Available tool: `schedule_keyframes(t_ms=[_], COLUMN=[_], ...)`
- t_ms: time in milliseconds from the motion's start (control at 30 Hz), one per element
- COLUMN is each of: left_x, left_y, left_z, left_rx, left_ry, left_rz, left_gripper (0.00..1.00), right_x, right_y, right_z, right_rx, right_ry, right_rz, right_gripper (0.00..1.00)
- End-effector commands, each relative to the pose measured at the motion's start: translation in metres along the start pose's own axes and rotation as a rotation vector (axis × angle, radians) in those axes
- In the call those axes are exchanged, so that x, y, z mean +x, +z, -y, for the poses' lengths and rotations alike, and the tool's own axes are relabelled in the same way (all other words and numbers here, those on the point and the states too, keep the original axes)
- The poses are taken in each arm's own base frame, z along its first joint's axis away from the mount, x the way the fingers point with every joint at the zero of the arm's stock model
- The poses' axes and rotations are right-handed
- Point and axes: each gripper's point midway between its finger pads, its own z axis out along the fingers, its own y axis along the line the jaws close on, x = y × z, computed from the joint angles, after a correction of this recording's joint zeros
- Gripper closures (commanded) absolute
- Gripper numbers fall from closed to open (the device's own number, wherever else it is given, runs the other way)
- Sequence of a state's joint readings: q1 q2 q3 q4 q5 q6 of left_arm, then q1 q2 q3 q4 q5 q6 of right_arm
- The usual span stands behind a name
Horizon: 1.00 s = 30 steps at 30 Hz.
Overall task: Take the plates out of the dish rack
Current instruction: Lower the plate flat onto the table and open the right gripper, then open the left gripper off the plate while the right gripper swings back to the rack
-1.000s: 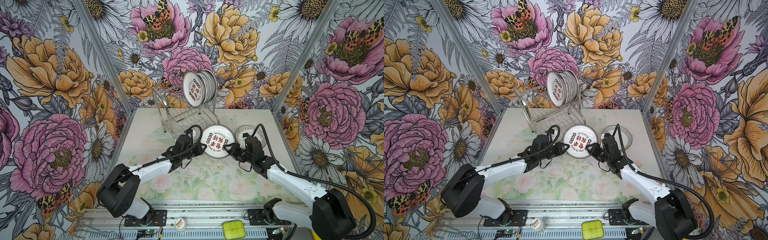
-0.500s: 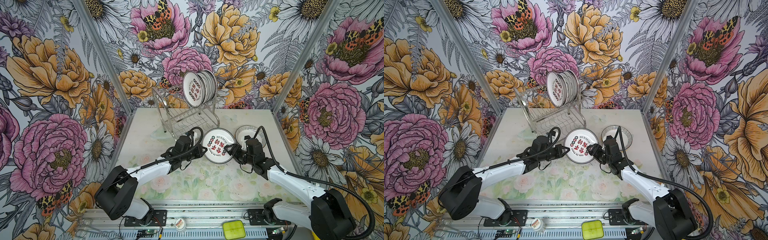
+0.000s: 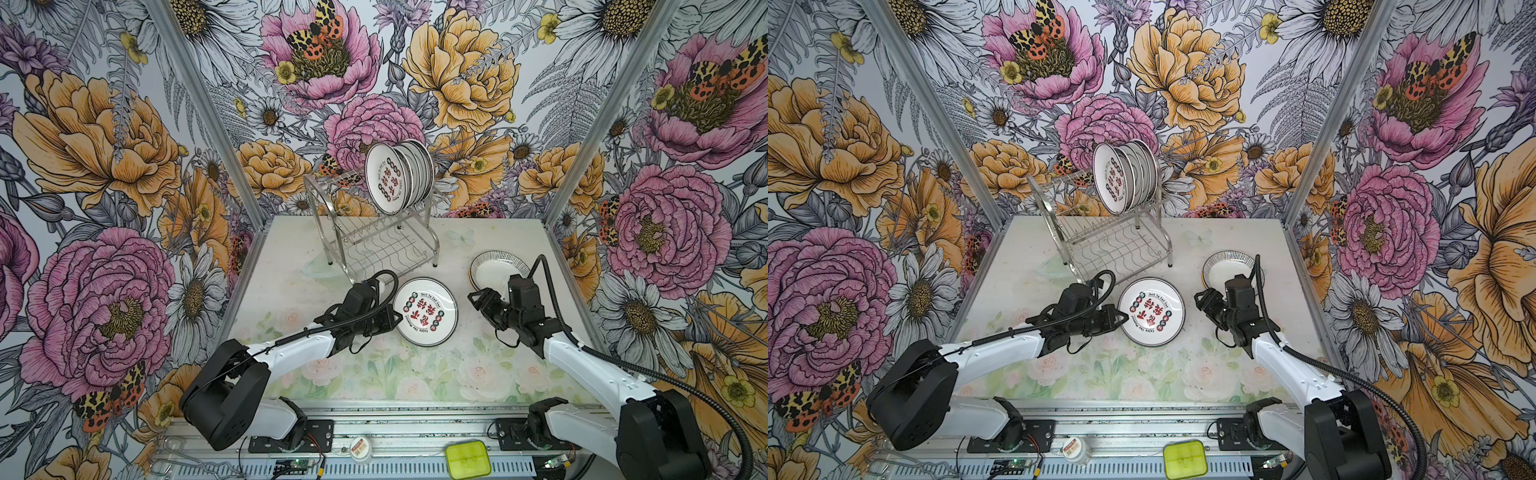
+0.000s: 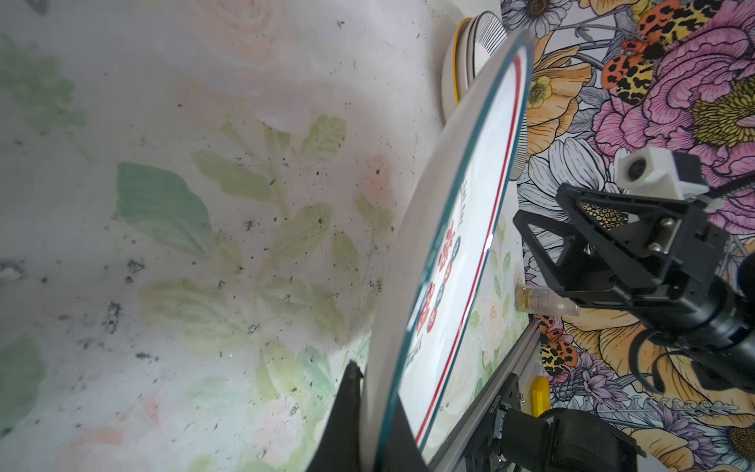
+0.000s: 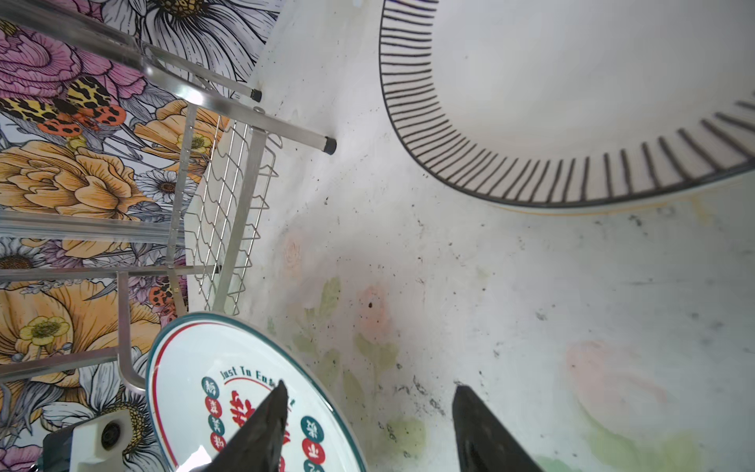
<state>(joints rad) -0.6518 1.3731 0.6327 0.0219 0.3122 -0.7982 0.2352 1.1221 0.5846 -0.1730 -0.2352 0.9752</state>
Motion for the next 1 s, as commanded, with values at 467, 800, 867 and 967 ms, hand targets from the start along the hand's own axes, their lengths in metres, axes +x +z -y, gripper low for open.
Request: schedule_keyframes(t_ms=[467, 800, 867, 967], left_x=[0.021, 0.032, 0.034, 0.037], left_y=[0.013, 0.03, 0.031, 0.033], left_z=[-0.032, -0.05, -0.054, -0.057], left_rx=[-0.089, -0.158, -0.169, -0.177], left_ry=[-0.094, -0.129, -0.137, -0.141], left_rz=[-0.064, -0.107, -0.114, -0.123], left_gripper=[1.0, 0.96, 0.91, 0.83], right_x=[-0.056, -0.077, -0.078, -0.082], right_y=[-0.026, -0.057, -0.064, -0.072], right_z=[-0.096, -0.203, -0.222, -0.245], right_rx=[-0.097, -0.257, -0.268, -0.3], right_ry=[-0.43, -0.714, -0.779, -0.826], right_rz=[0.129, 0.247, 0.286, 0.329], right_gripper=[0.33, 0.35, 0.35, 0.34])
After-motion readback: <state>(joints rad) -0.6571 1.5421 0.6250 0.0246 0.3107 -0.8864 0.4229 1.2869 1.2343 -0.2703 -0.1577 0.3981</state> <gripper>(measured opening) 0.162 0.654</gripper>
